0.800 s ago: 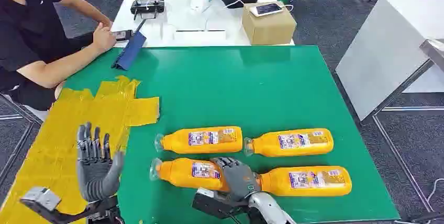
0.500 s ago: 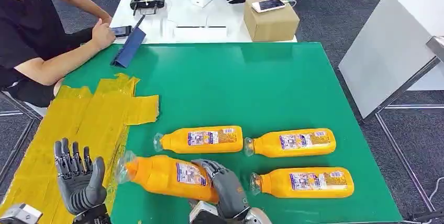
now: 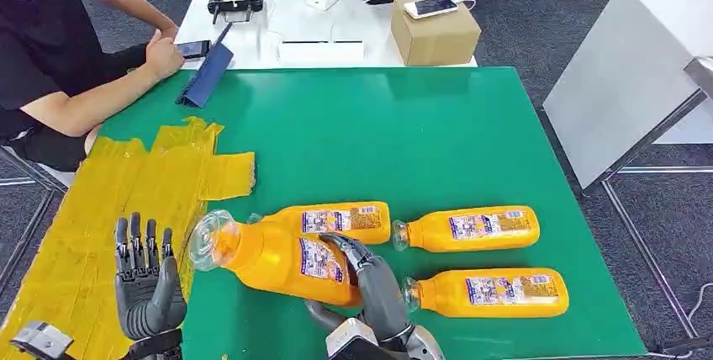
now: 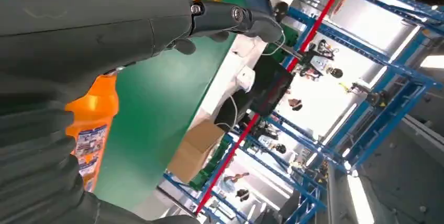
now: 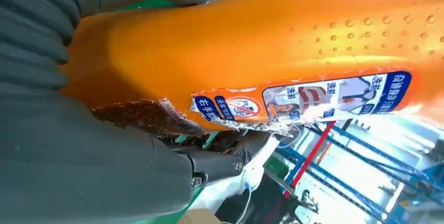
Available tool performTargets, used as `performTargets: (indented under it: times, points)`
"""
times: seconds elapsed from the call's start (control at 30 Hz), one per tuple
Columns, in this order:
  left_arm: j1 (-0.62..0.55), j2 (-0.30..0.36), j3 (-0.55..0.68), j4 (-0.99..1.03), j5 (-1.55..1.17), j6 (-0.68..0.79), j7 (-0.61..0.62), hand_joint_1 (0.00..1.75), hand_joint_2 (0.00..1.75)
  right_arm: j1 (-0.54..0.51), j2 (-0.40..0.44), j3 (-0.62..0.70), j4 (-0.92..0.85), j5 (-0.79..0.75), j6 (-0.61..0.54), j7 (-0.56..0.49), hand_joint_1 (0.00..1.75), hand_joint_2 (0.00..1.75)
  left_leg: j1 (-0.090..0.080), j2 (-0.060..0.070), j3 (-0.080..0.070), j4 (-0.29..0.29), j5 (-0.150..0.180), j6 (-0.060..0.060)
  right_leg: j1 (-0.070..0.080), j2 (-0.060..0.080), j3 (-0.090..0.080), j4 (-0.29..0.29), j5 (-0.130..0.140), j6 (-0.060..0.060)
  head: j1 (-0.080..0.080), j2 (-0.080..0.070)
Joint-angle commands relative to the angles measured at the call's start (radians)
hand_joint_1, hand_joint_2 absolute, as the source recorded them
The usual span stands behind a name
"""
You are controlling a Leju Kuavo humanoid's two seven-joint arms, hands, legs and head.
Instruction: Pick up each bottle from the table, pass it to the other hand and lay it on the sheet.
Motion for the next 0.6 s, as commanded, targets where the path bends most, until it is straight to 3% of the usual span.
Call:
performTargets:
  times: [0.03, 0.13, 0.27, 0.6]
  points:
    - [-0.059, 0.013, -0.047, 0.179, 0.079, -0.33, 0.094, 0.0, 1.75, 0.009, 0.043, -0.101, -0.017, -0.085, 0.0, -0.084, 1.75, 1.75, 0.0, -0.004, 0.002, -0.002, 0.001, -0.001, 0.0, -0.004, 0.002, -0.001, -0.001, -0.002, 0.0, 0.0]
    - [-0.066, 0.03, -0.117, 0.206, 0.037, -0.393, 0.074, 0.0, 1.75, -0.01, 0.064, -0.134, 0.016, -0.102, 0.039, -0.104, 1.75, 1.75, -0.001, -0.004, 0.002, -0.002, 0.001, -0.001, -0.001, -0.004, -0.001, -0.002, 0.0, -0.001, 0.0, 0.0]
    - [-0.048, 0.045, -0.168, 0.154, -0.087, -0.3, 0.018, 0.0, 1.75, -0.036, 0.097, -0.134, 0.07, -0.082, 0.077, -0.1, 1.75, 1.75, 0.0, -0.002, 0.001, -0.001, 0.001, -0.001, 0.0, -0.002, -0.002, -0.001, 0.001, -0.001, 0.001, 0.0]
    - [-0.045, 0.072, -0.221, 0.114, -0.165, -0.245, -0.006, 0.0, 1.75, -0.099, 0.144, -0.117, 0.206, -0.055, 0.116, -0.062, 1.75, 1.75, 0.0, 0.0, 0.0, -0.001, 0.0, -0.001, 0.0, 0.0, 0.002, -0.001, 0.0, -0.001, 0.0, 0.0]
